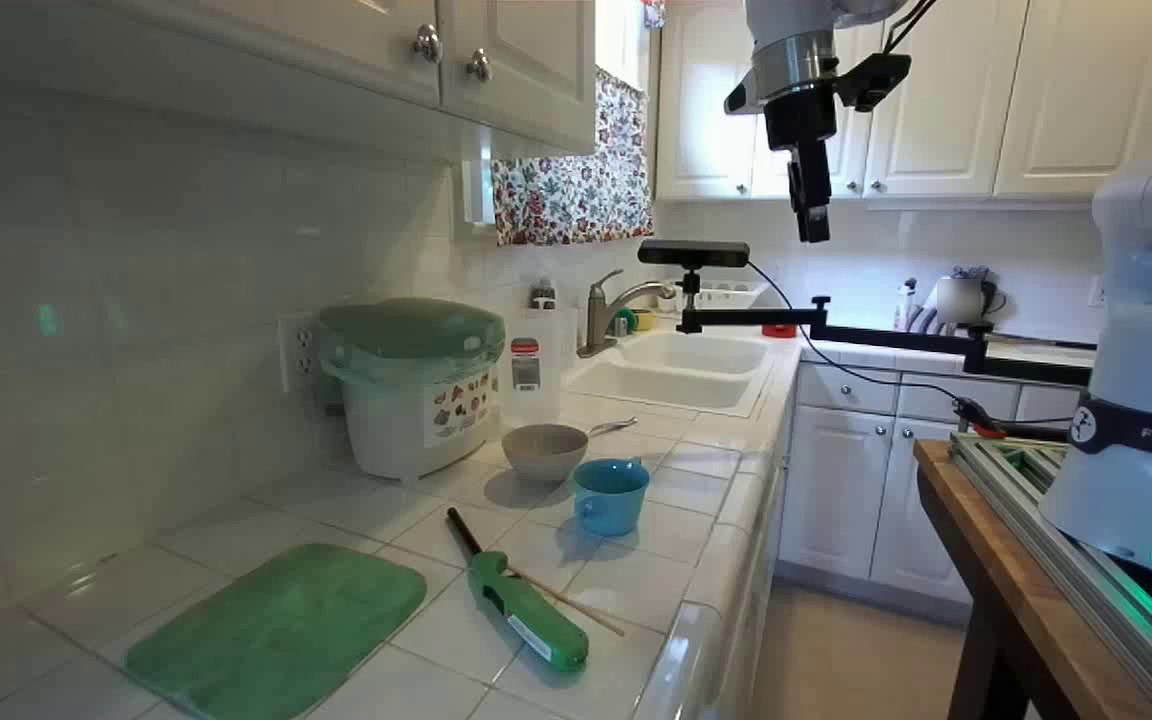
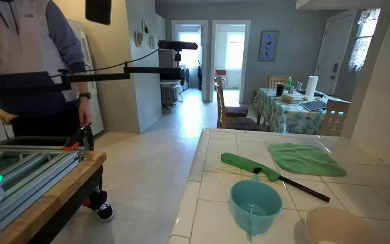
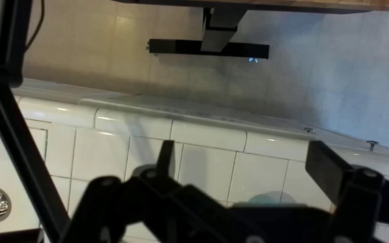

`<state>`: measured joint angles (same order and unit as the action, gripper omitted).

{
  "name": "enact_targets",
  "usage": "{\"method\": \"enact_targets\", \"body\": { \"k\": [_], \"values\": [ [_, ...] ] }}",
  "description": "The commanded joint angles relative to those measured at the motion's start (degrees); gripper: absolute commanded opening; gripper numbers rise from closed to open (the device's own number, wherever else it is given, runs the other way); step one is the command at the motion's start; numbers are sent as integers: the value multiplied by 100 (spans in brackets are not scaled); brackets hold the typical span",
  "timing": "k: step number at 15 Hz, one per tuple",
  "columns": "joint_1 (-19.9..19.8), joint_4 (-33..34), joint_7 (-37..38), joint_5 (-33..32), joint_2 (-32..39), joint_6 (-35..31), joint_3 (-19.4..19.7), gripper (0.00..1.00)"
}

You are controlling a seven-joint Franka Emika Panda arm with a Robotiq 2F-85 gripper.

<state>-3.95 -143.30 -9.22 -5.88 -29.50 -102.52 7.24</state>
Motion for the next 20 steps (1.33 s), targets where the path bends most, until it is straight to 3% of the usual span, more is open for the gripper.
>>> {"method": "enact_targets", "body": {
  "k": [1,13,17,20],
  "values": [
    [-19,7,-7,10,3,7,-19,100],
    [-6,6,89,19,47,-58,-67,100],
    [521,9,-385,421,414,-478,-285,100],
    [952,8,-399,793,902,-1360,-567,100]
  ]
}}
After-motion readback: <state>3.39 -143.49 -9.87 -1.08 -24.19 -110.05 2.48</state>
